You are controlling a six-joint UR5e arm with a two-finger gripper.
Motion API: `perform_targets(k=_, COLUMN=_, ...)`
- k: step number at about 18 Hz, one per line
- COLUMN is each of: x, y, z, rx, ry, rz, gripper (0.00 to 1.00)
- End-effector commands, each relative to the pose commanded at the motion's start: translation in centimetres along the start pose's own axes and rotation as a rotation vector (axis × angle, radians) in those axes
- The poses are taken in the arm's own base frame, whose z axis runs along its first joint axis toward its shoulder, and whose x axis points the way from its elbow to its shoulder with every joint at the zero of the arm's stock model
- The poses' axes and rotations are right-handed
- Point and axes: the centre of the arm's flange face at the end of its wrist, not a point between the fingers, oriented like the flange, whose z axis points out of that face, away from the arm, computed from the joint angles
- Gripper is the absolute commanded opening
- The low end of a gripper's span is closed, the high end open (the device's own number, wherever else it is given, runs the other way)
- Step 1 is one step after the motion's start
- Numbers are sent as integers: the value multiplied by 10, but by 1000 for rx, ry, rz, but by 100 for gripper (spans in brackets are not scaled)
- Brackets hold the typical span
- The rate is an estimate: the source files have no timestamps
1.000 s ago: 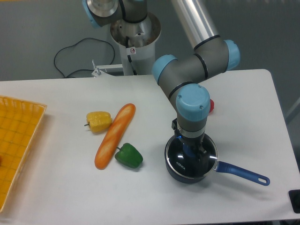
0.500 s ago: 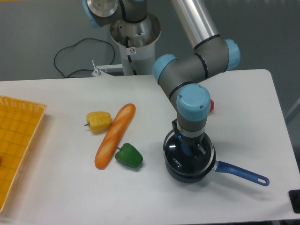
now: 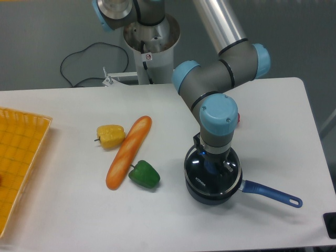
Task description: Open the lid
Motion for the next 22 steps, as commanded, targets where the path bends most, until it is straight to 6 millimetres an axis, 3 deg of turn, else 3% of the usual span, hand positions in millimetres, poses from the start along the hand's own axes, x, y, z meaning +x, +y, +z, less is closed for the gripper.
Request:
perform_targets(k=7, x=2, y=0, z=-10, rx=2, ry=-9, rz=-3, gripper=40)
perform_targets(k=13, x=11, y=-2, z=-35, rx=7, ry=-28, rz=-22, gripper=40)
perform_targets(k=22, x=12, y=-3, z=-35, rx=6, ry=-30, rz=-21, gripper=36)
